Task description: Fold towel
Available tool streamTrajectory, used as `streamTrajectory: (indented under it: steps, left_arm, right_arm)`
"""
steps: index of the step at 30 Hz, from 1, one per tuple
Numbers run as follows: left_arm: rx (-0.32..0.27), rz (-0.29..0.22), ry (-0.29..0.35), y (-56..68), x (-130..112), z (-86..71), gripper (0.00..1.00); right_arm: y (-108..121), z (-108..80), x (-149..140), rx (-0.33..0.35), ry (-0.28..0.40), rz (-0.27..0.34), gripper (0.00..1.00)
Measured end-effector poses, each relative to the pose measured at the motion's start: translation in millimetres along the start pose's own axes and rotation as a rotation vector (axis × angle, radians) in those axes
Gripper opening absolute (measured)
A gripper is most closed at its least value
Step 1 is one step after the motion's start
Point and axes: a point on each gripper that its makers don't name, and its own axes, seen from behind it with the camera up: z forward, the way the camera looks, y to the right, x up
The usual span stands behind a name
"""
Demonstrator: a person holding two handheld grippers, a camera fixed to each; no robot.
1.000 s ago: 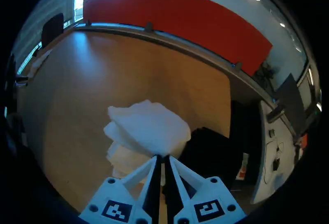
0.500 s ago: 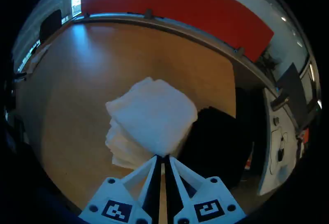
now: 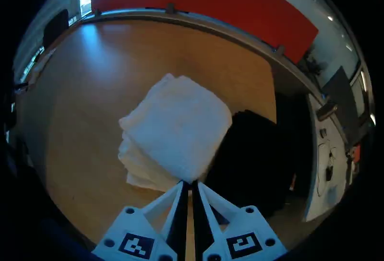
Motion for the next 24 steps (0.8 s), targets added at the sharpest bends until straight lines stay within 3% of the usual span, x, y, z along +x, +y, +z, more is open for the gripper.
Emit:
streamTrajectory:
  steps: [24]
  left_arm:
    - [0.016,0.000,-0.005,-6.5,-5,-7.4,0.95]
  right_arm:
    - [10,27.4,-23,-0.059,-0.095,0.048,0.05]
